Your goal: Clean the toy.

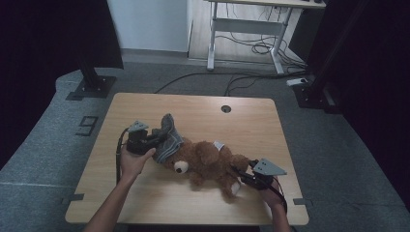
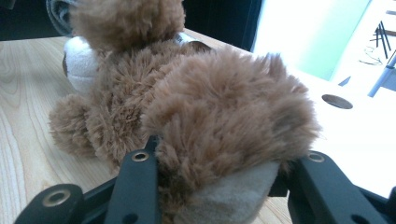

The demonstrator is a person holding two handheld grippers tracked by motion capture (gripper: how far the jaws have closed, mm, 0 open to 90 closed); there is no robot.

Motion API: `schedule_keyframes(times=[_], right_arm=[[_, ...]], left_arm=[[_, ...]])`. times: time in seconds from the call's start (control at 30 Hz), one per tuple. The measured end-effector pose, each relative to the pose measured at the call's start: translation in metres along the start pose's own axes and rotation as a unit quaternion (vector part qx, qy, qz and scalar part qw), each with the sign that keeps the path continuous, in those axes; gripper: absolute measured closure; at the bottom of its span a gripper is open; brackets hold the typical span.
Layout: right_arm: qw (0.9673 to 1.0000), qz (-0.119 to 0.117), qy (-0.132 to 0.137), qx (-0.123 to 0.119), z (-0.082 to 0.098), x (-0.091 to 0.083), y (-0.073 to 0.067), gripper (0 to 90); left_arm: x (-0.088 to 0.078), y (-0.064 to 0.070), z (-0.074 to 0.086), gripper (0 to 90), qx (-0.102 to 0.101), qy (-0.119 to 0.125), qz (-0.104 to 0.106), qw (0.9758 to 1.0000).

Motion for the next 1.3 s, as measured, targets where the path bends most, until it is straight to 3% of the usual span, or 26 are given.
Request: schedule_keyframes(times=[0.13, 0.27, 0.4, 0.5, 0.6, 0.73, 0.9, 1.07, 1.17, 1.3], right_arm=[[1.0, 0.0, 0.0, 0.001, 0.0, 0.0, 0.0, 58.9], [1.0, 0.0, 0.0, 0.001, 0.0, 0.0, 0.0, 58.8], [1.0, 0.0, 0.0, 0.0, 0.001, 0.0, 0.0, 58.8], [1.0, 0.001, 0.0, 0.0, 0.001, -0.001, 0.001, 58.7], [1.0, 0.001, 0.0, 0.001, 0.001, -0.002, 0.002, 58.7], [1.0, -0.002, 0.002, 0.003, 0.002, -0.001, 0.002, 58.6], [1.0, -0.001, 0.001, 0.007, 0.002, -0.001, 0.002, 58.7], [1.0, -0.001, 0.002, 0.009, 0.003, -0.001, 0.003, 58.6], [0.9999, -0.002, 0.003, 0.012, 0.003, 0.0, 0.003, 58.7], [0.9999, 0.001, 0.002, 0.013, 0.004, 0.0, 0.004, 58.6]], left_arm=[[0.002, 0.015, -0.007, 77.5, 0.012, 0.002, 0.015, 0.9998], [0.012, 0.042, -0.019, 77.4, 0.038, -0.003, 0.036, 0.9986], [0.029, 0.063, -0.028, 77.3, 0.061, -0.019, 0.043, 0.9971], [0.042, 0.068, -0.026, 77.2, 0.063, -0.041, 0.043, 0.9963], [0.048, 0.065, -0.018, 77.1, 0.06, -0.051, 0.043, 0.9959], [0.041, 0.054, -0.012, 77.2, 0.051, -0.048, 0.044, 0.9966], [0.022, 0.035, -0.014, 77.1, 0.058, -0.039, 0.01, 0.9975], [0.013, 0.015, -0.009, 77.0, 0.044, -0.043, -0.012, 0.998], [0.01, 0.013, -0.01, 77.0, 0.045, -0.04, -0.02, 0.998], [0.008, 0.022, -0.017, 77.1, 0.05, -0.029, -0.01, 0.9983]])
Point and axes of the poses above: each handheld gripper's, and its own axes: x roughly forward along the jaws, z roughly out of its underside, y roughly to its right, the point moved 2 cm from there along x, roughly forward along the jaws, and after that the axes turned 6 degrees about -z, right-handed, at the moved point
